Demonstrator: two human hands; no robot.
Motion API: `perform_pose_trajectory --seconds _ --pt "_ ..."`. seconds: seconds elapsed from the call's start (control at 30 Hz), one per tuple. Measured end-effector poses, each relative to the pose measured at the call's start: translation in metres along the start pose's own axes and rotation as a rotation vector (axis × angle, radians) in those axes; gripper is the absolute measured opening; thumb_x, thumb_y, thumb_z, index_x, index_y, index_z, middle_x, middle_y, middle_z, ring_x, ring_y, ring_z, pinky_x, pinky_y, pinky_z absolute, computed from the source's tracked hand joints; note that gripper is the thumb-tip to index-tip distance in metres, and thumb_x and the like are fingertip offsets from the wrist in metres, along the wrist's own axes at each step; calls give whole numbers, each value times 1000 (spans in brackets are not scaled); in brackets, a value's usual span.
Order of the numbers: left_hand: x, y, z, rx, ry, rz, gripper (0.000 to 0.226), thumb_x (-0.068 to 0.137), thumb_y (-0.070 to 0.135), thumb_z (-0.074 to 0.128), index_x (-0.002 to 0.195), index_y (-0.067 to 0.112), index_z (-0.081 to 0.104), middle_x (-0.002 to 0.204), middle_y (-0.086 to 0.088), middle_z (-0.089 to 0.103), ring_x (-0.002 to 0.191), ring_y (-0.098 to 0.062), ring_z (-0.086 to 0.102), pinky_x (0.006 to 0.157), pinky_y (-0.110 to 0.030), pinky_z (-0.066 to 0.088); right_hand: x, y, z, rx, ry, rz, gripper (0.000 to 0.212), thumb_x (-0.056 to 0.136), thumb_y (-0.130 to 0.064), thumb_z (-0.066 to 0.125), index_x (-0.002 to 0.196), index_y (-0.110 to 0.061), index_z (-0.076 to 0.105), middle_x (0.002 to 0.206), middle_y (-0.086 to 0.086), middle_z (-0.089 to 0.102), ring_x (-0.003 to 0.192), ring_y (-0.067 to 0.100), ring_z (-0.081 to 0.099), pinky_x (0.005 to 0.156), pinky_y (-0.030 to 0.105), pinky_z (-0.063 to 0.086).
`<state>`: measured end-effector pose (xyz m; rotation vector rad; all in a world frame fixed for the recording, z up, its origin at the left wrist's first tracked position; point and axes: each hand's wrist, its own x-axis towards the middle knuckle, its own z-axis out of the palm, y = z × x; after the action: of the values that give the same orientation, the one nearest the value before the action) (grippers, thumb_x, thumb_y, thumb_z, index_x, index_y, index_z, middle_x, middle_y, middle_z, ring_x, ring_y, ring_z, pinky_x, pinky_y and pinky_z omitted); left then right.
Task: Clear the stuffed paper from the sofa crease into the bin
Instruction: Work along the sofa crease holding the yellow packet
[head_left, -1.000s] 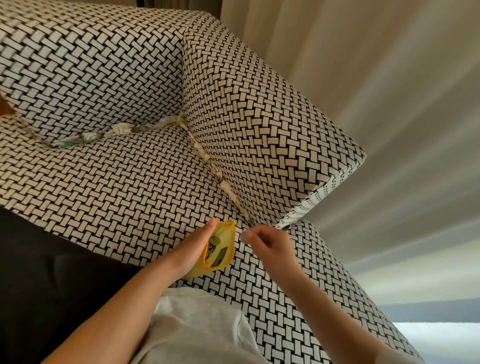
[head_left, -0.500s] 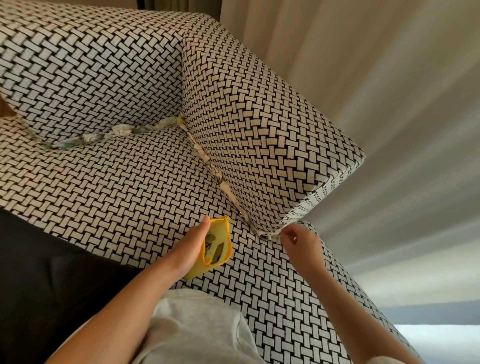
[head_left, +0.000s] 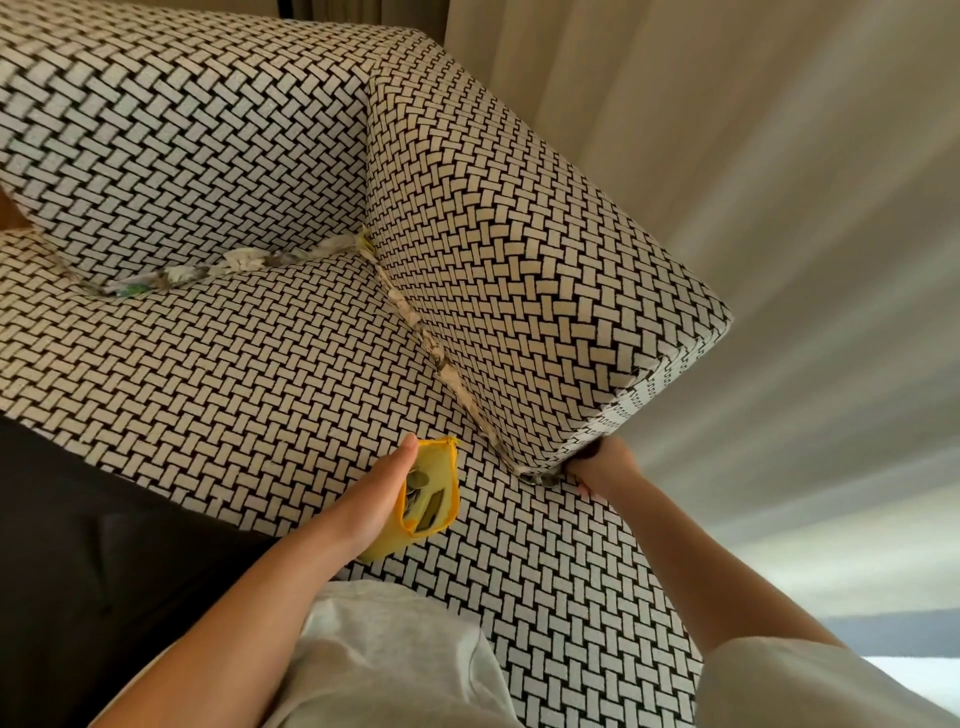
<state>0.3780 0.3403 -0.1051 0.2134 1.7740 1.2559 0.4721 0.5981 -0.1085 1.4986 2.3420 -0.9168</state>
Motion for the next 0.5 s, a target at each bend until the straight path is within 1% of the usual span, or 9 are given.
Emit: perform_pose_trajectory --seconds 0.07,0.1,0.2,0.27,0.3,0.4,0.5 --pt "-1 1 0 22 -5 -4 70 89 65 21 143 21 32 147 -4 34 136 -21 29 98 -26 22 5 1 0 -3 -22 8 14 82 -8 56 67 -8 58 50 5 58 46 17 54 51 30 48" --pt "-2 2 0 25 -6 0 69 90 64 21 142 20 32 147 -4 34 136 -21 29 97 -25 22 5 0 0 -16 -34 3 13 82 -9 56 68 -8 58 50 5 58 46 17 54 51 30 48" --pt "-5 4 0 34 -3 26 67 91 61 20 142 20 33 147 -5 34 136 -21 29 96 -24 21 4 -2 -6 -8 -87 4 14 84 -10 59 70 -8 56 53 4 54 44 15 50 43 23 44" --pt "-9 6 0 32 -3 41 66 92 60 20 142 19 32 147 -6 33 136 -22 28 102 -27 21 1 -1 -10 27 -125 15 19 85 -11 60 68 -7 54 52 6 50 41 14 45 35 18 36" --pt "-11 8 0 24 -3 44 65 93 57 20 143 18 32 147 -7 33 136 -23 27 104 -29 21 0 1 -11 62 -136 10 19 85 -10 61 68 -6 54 50 6 48 40 15 43 34 17 34" --pt "-15 12 0 14 -5 47 62 95 54 19 143 16 31 148 -8 31 137 -23 26 108 -31 19 -4 9 -10 173 -115 -53 16 86 -12 62 74 -3 57 50 4 43 41 14 39 36 19 32" --pt "-17 14 0 27 -6 41 62 95 54 20 143 16 32 148 -8 32 137 -23 26 108 -32 19 -12 19 -5 193 -93 -85 25 89 -23 60 71 -7 54 49 2 36 40 13 33 39 19 30"
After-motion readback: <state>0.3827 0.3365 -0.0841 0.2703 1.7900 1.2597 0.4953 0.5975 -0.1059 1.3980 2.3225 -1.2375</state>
